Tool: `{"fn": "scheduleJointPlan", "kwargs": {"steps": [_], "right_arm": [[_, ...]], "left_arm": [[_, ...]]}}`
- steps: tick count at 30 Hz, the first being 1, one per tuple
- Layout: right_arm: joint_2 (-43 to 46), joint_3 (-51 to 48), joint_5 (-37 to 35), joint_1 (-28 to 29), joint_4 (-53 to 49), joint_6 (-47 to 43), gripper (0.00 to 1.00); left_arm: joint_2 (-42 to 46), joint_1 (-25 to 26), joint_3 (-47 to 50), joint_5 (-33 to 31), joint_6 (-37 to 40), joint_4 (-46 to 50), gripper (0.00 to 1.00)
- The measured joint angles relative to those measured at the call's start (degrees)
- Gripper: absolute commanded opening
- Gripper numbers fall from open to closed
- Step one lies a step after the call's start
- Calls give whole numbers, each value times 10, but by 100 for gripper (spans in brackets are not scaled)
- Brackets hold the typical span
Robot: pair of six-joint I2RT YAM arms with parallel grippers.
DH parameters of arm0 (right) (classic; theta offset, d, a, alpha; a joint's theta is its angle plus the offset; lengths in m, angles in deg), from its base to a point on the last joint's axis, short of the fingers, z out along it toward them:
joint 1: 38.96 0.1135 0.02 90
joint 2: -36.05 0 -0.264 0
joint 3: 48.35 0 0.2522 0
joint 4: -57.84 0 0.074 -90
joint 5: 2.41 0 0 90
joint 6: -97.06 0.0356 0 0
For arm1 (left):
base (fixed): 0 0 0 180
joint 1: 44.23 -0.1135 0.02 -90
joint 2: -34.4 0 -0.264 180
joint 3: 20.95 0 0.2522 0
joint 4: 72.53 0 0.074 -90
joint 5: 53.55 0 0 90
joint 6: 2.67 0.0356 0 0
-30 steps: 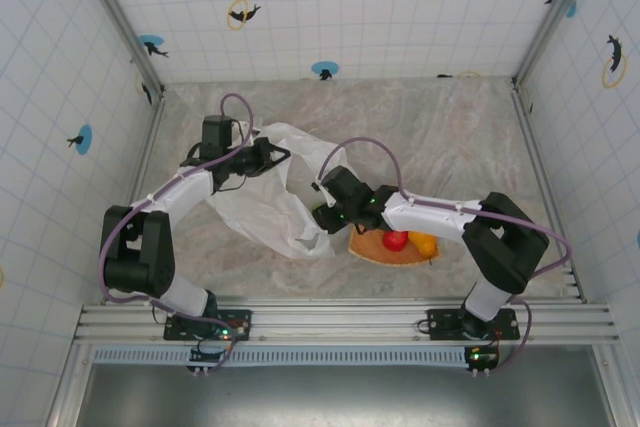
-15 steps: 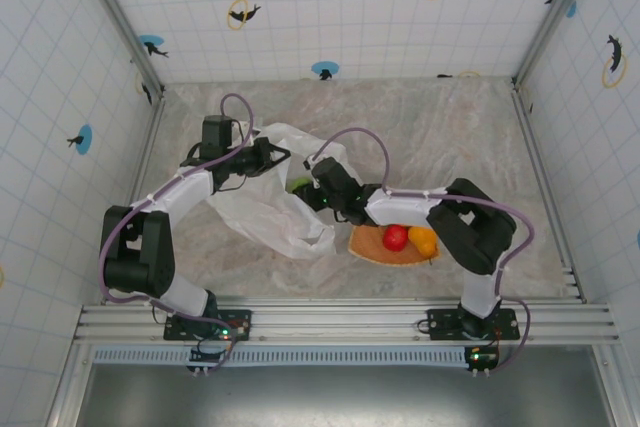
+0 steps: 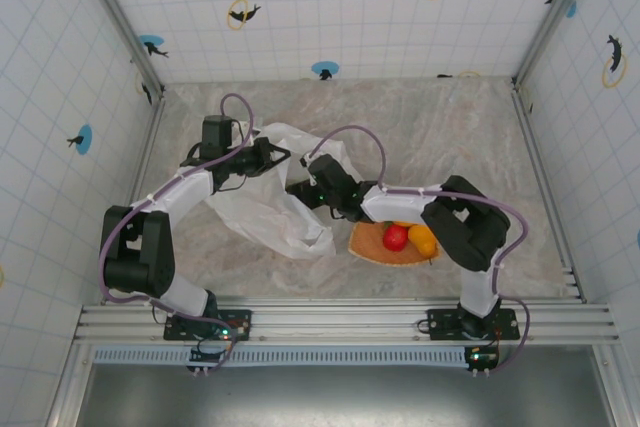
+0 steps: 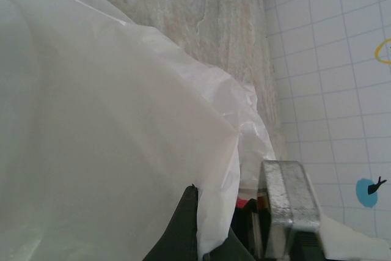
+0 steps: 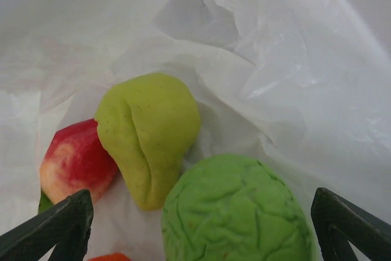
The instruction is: Place the fruits into the plastic bag
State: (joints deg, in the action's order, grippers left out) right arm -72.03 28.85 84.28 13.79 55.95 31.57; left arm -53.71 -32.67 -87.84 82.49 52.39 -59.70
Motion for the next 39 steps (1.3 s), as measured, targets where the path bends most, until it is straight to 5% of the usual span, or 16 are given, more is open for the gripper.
{"fn": "scheduleJointPlan", "kwargs": {"steps": [20,28,39], "right_arm": [[282,-118,-3,-25,-194,-64,66],[268,-139,17,-58,-203,22,54],[166,-109,2,-30,-217,139,53]], "left_arm": [[0,-19,0,-2,0,0,0],[0,-28,1,-11,-2,0,0],[3,-61,7,-22,-13,0,0]]}}
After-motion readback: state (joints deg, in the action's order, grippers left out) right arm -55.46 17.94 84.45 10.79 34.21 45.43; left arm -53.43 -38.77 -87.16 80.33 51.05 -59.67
